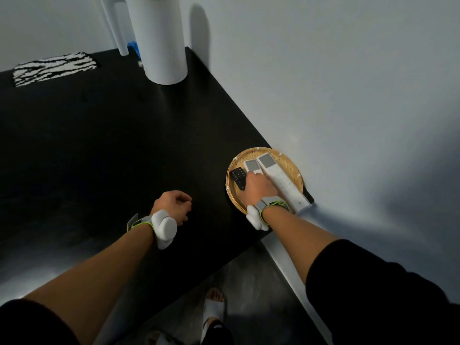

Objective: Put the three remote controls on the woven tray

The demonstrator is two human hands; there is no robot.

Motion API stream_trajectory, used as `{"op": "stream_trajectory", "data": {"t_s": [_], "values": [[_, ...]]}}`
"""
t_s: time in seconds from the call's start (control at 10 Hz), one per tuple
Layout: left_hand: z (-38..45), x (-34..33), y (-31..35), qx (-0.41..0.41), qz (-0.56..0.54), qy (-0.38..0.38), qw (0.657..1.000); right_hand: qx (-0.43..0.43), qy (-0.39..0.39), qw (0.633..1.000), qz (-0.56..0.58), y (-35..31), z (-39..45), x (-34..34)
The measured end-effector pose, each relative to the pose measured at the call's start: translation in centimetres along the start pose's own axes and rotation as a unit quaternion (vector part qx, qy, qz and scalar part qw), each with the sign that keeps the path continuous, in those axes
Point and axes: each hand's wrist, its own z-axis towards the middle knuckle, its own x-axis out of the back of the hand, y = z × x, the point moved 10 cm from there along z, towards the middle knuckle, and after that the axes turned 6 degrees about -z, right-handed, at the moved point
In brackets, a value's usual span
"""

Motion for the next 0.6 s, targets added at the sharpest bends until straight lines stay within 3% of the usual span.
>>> {"op": "stream_trajectory", "data": {"t_s": [0.6], "values": [[-1.5, 1.3, 1.1, -0.019, -0.033, 0.049, 0.998, 0.002, 0.010, 1.000, 0.024, 0.5, 0.3, 1.1]]}}
